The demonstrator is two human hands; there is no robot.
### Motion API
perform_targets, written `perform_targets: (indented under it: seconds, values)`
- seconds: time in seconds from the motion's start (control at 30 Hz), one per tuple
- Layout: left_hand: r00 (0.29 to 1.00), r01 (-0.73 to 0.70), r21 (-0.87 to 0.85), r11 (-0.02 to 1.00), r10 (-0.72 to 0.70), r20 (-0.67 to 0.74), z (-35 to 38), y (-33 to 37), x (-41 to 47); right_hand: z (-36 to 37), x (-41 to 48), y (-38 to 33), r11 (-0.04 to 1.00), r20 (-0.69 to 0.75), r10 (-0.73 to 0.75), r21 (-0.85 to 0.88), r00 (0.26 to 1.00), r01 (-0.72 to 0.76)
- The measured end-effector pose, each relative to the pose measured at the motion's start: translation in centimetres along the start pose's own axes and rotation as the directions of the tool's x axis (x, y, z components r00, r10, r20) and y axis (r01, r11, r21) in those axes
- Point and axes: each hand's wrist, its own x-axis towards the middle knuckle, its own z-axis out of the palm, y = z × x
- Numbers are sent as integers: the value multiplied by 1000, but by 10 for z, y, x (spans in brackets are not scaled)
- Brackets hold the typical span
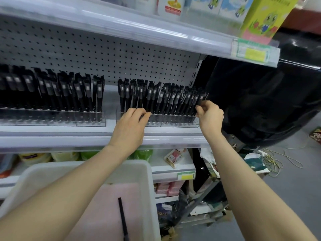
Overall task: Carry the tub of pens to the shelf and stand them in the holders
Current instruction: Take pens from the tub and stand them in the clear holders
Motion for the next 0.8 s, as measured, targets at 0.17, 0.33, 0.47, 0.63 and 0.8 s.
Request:
perform_targets:
  seconds: [0.17, 0.33, 0.47, 0.63, 0.8]
  values:
    - [998, -54, -45, 997, 56, 29, -5, -6, -25, 3, -39, -3, 999, -60, 16, 51, 998, -13]
    - [998, -68, -103, 992, 69, 12, -9, -22, -80, 26, -101, -16, 995, -32, -29, 94, 999, 32]
    - [995, -98, -122, 988, 97, -15, -8, -45, -128, 51, -158, -31, 991, 49, -67, 117, 997, 61]
    - [997, -56, -112, 992, 61, 47, 4, -72, -170, 82, -221, -43, 989, 426, -83, -78, 901, 128]
    - [996, -50, -132, 990, 60, 69, 4, -76, -179, 99, -272, -42, 832, 752, 127, -436, 647, 344]
